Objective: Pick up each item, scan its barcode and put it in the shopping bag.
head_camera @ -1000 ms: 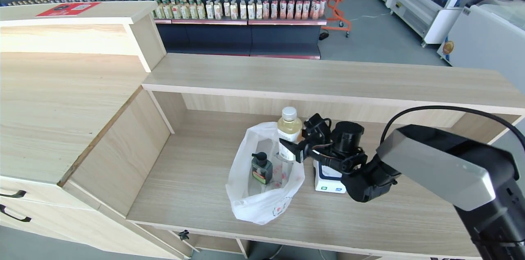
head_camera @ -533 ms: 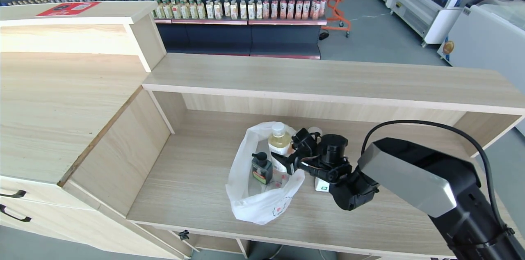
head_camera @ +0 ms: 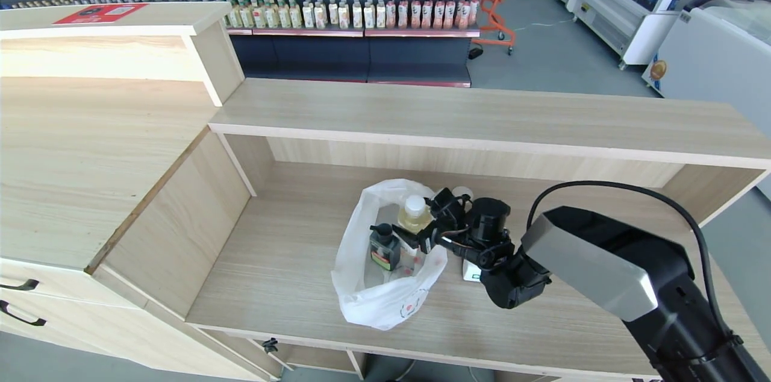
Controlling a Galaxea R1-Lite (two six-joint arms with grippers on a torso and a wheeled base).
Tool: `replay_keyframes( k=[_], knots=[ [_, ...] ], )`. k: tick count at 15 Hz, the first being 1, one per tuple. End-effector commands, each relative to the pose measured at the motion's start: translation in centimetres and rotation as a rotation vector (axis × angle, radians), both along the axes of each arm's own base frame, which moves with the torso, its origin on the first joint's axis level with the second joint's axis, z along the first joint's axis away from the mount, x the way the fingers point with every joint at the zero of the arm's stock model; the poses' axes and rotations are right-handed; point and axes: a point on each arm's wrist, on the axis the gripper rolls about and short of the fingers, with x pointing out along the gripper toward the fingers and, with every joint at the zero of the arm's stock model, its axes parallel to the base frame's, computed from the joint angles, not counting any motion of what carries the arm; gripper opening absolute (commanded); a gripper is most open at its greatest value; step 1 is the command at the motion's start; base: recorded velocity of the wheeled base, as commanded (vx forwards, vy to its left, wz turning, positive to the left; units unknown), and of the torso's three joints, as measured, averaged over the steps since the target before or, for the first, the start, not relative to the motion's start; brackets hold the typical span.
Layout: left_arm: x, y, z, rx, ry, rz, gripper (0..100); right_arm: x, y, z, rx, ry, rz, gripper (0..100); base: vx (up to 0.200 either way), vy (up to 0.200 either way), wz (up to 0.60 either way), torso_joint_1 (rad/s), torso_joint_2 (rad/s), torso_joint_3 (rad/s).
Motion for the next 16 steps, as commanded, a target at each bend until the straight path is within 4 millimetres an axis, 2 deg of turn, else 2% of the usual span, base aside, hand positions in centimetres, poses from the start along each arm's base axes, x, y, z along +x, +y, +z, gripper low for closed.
replay_keyframes(
  k=[1, 2, 3, 5, 7, 8, 9, 10, 11, 12, 13, 14, 15, 16],
  knots=[
    [0.0, 0.0, 0.0, 0.0, 0.0, 0.0, 100, -0.1, -0.2, 1.2, 0.022, -0.003, -0.002, 100, 0.0, 0.0, 0.0, 0.0, 0.0, 0.0],
    [0.0, 0.0, 0.0, 0.0, 0.0, 0.0, 100, -0.2, -0.3, 3.0, 0.074, 0.01, -0.005, 100, 0.0, 0.0, 0.0, 0.0, 0.0, 0.0],
    [0.0, 0.0, 0.0, 0.0, 0.0, 0.0, 100, -1.0, -0.7, 5.9, 0.141, 0.037, -0.002, 100, 0.0, 0.0, 0.0, 0.0, 0.0, 0.0],
    [0.0, 0.0, 0.0, 0.0, 0.0, 0.0, 100, -4.8, -3.2, 10.9, 0.212, 0.11, -0.011, 100, 0.0, 0.0, 0.0, 0.0, 0.0, 0.0],
    [0.0, 0.0, 0.0, 0.0, 0.0, 0.0, 100, -8.6, -6.7, 13.6, 0.219, 0.189, -0.048, 100, 0.0, 0.0, 0.0, 0.0, 0.0, 0.0],
    [0.0, 0.0, 0.0, 0.0, 0.0, 0.0, 100, -10.8, -8.6, 15.0, 0.215, 0.242, -0.054, 100, 0.0, 0.0, 0.0, 0.0, 0.0, 0.0],
    [0.0, 0.0, 0.0, 0.0, 0.0, 0.0, 100, -15.5, -11.7, 17.6, 0.202, 0.332, -0.087, 100, 0.0, 0.0, 0.0, 0.0, 0.0, 0.0],
    [0.0, 0.0, 0.0, 0.0, 0.0, 0.0, 100, -17.3, -12.6, 18.3, 0.19, 0.362, -0.112, 100, 0.0, 0.0, 0.0, 0.0, 0.0, 0.0],
    [0.0, 0.0, 0.0, 0.0, 0.0, 0.0, 100, -21.6, -14.4, 19.8, 0.181, 0.388, -0.182, 100, 0.0, 0.0, 0.0, 0.0, 0.0, 0.0],
    [0.0, 0.0, 0.0, 0.0, 0.0, 0.0, 100, -26.5, -16.1, 20.1, 0.163, 0.37, -0.282, 100, 0.0, 0.0, 0.0, 0.0, 0.0, 0.0],
    [0.0, 0.0, 0.0, 0.0, 0.0, 0.0, 100, -29.0, -16.9, 19.9, 0.163, 0.332, -0.325, 100, 0.0, 0.0, 0.0, 0.0, 0.0, 0.0],
    [0.0, 0.0, 0.0, 0.0, 0.0, 0.0, 100, -32.9, -18.1, 19.3, 0.187, 0.264, -0.364, 100, 0.0, 0.0, 0.0, 0.0, 0.0, 0.0],
    [0.0, 0.0, 0.0, 0.0, 0.0, 0.0, 100, -34.9, -18.6, 18.5, 0.196, 0.233, -0.38, 100, 0.0, 0.0, 0.0, 0.0, 0.0, 0.0],
    [0.0, 0.0, 0.0, 0.0, 0.0, 0.0, 100, -38.0, -19.7, 17.0, 0.202, 0.163, -0.434, 100, 0.0, 0.0, 0.0, 0.0, 0.0, 0.0]
  ],
)
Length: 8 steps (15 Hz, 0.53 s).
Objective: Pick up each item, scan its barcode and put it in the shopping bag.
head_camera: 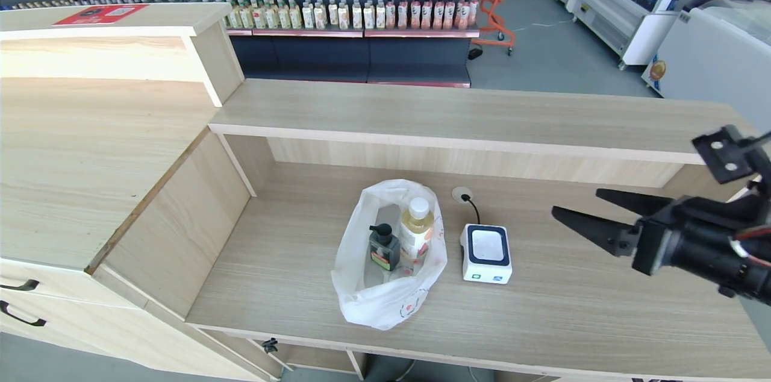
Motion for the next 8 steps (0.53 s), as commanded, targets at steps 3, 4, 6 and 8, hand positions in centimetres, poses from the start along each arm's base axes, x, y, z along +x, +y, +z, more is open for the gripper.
replay_keyframes(
  k=[3, 4, 6, 8],
  knots=[
    [0.0, 0.0, 0.0, 0.0, 0.0, 0.0, 100, -16.3, -5.4, -7.9, -0.034, -0.175, -0.341, 100, 0.0, 0.0, 0.0, 0.0, 0.0, 0.0],
    [0.0, 0.0, 0.0, 0.0, 0.0, 0.0, 100, -17.9, -5.6, -9.5, -0.057, -0.163, -0.385, 100, 0.0, 0.0, 0.0, 0.0, 0.0, 0.0],
    [0.0, 0.0, 0.0, 0.0, 0.0, 0.0, 100, -19.8, -5.6, -12.4, -0.095, -0.132, -0.442, 100, 0.0, 0.0, 0.0, 0.0, 0.0, 0.0],
    [0.0, 0.0, 0.0, 0.0, 0.0, 0.0, 100, -19.8, -5.6, -12.3, -0.112, -0.137, -0.445, 100, 0.0, 0.0, 0.0, 0.0, 0.0, 0.0]
  ],
)
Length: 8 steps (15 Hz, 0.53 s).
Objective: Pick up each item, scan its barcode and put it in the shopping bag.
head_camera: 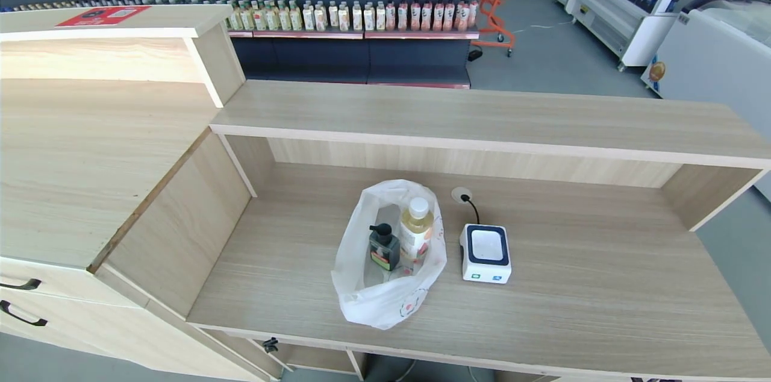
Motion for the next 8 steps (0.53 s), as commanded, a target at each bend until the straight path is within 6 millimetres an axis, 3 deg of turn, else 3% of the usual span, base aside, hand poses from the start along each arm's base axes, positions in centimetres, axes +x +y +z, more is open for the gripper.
replay_keyframes(
  k=[1, 4, 5, 8],
  knots=[
    [0.0, 0.0, 0.0, 0.0, 0.0, 0.0, 100, -1.94, -0.02, -2.78, -0.024, -0.086, -0.092, 100, 0.0, 0.0, 0.0, 0.0, 0.0, 0.0],
    [0.0, 0.0, 0.0, 0.0, 0.0, 0.0, 100, -1.94, -0.02, -2.77, -0.034, -0.089, -0.092, 100, 0.0, 0.0, 0.0, 0.0, 0.0, 0.0],
    [0.0, 0.0, 0.0, 0.0, 0.0, 0.0, 100, -1.94, -0.01, -2.78, -0.039, -0.088, -0.09, 0, 0.0, 0.0, 0.0, 0.0, 0.0, 0.0],
    [0.0, 0.0, 0.0, 0.0, 0.0, 0.0, 100, -1.94, -0.01, -2.78, -0.034, -0.087, -0.09, 0, 0.0, 0.0, 0.0, 0.0, 0.0, 0.0]
  ],
)
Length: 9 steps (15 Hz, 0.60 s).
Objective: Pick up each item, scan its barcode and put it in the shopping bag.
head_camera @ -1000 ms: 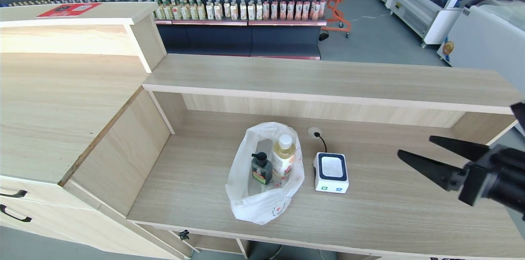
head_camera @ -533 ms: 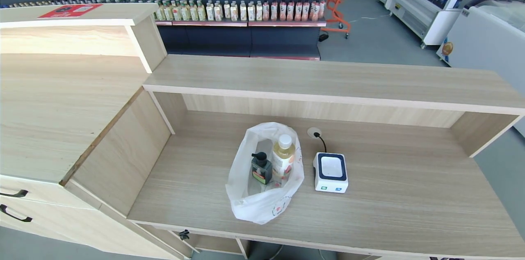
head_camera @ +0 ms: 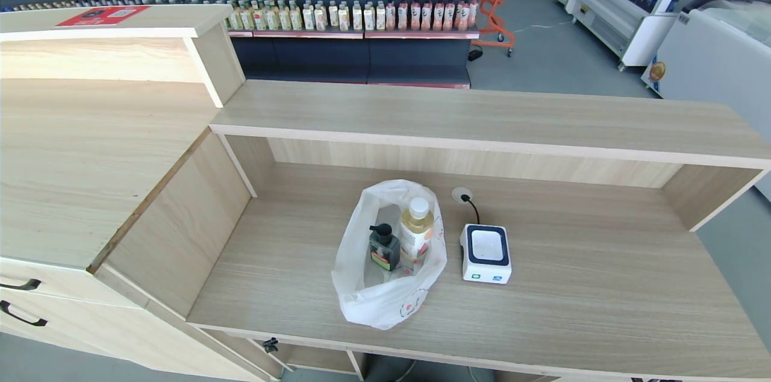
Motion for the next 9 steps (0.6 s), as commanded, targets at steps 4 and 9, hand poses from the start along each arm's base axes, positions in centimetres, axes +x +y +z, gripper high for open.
replay_keyframes(
  k=[4, 9],
  knots=[
    [0.0, 0.0, 0.0, 0.0, 0.0, 0.0, 100, 0.0, 0.0, -0.05, 0.008, 0.005, 0.0, 0, 0.0, 0.0, 0.0, 0.0, 0.0, 0.0],
    [0.0, 0.0, 0.0, 0.004, 0.0, 0.0, 100, 0.0, 0.0, -0.05, 0.007, 0.004, 0.0, 0, 0.0, -0.16, 0.0, 0.003, 0.0, 0.002]
  ],
)
